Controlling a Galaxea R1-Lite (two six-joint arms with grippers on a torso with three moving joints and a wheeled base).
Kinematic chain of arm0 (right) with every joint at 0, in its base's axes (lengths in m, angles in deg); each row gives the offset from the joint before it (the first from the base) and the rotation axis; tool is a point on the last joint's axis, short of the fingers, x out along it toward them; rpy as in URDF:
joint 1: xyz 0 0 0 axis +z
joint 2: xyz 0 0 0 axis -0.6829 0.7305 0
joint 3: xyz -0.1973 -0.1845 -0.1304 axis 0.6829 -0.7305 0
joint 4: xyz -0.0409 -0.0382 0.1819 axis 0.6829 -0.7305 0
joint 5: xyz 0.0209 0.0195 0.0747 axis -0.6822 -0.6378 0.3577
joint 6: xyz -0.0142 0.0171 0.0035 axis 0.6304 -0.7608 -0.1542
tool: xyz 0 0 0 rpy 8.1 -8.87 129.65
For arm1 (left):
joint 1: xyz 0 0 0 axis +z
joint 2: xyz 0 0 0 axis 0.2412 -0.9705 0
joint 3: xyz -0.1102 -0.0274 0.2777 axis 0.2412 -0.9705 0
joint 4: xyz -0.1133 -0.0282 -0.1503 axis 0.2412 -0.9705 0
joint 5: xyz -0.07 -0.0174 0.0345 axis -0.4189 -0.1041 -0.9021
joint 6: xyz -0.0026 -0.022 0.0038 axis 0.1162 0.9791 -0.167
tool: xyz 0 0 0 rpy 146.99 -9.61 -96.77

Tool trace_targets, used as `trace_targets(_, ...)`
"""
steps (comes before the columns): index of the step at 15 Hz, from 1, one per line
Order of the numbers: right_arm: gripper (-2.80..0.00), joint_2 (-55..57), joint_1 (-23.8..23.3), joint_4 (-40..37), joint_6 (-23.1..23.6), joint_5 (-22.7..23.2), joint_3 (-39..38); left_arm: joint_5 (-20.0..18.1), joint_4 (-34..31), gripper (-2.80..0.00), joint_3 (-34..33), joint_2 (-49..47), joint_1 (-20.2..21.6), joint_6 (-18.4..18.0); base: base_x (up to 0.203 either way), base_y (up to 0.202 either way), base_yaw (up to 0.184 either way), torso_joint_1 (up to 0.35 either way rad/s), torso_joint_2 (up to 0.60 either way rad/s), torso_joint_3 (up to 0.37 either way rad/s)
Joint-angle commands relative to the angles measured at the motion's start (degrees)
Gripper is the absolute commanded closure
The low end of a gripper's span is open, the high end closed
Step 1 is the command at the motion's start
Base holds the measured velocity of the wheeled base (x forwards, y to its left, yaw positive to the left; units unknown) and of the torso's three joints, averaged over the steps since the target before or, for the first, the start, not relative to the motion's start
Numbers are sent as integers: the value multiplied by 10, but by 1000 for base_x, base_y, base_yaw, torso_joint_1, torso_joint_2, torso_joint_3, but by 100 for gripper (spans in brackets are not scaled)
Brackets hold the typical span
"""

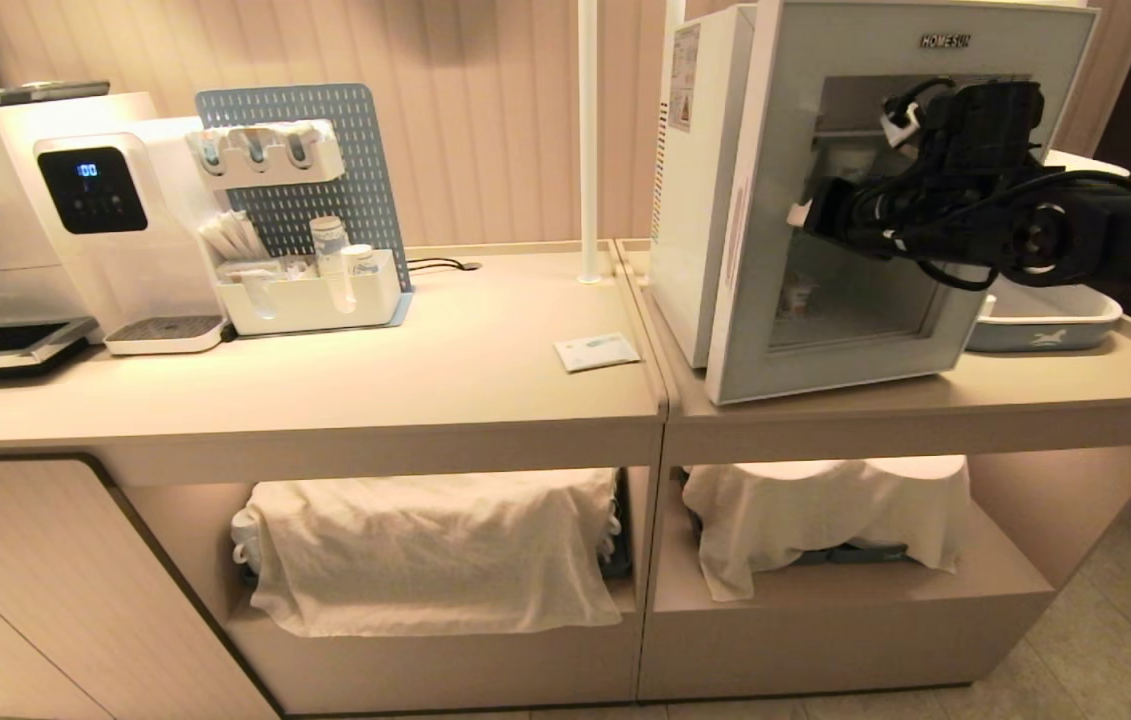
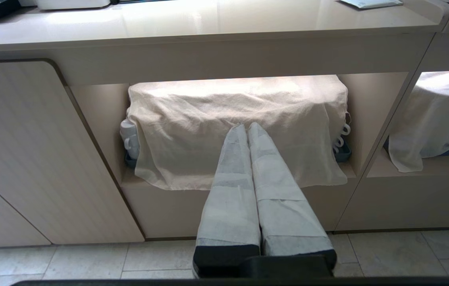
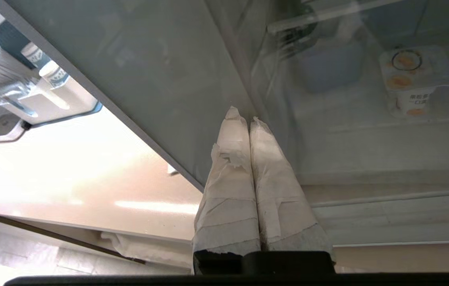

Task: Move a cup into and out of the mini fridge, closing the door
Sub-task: Close the freezer door

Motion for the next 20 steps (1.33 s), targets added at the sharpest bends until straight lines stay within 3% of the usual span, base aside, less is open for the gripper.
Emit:
trace_targets(1,0,7,1,1,3,1,0,0,0,0,0,0,0,0,0,0,0,0,0,0)
trace_targets(4,0,25,1,2,16,-4,13,0,0,0,0,0,0,0,0,0,0,0,0,0)
trace_targets(8,0,48,0,45,70,-7,23,0,0,0,0,0,0,0,0,0,0,0,0,0)
trace_targets(20,0,79,0,70,78,-7,25,0,0,0,0,-1,0,0,0,0,0,0,0,0)
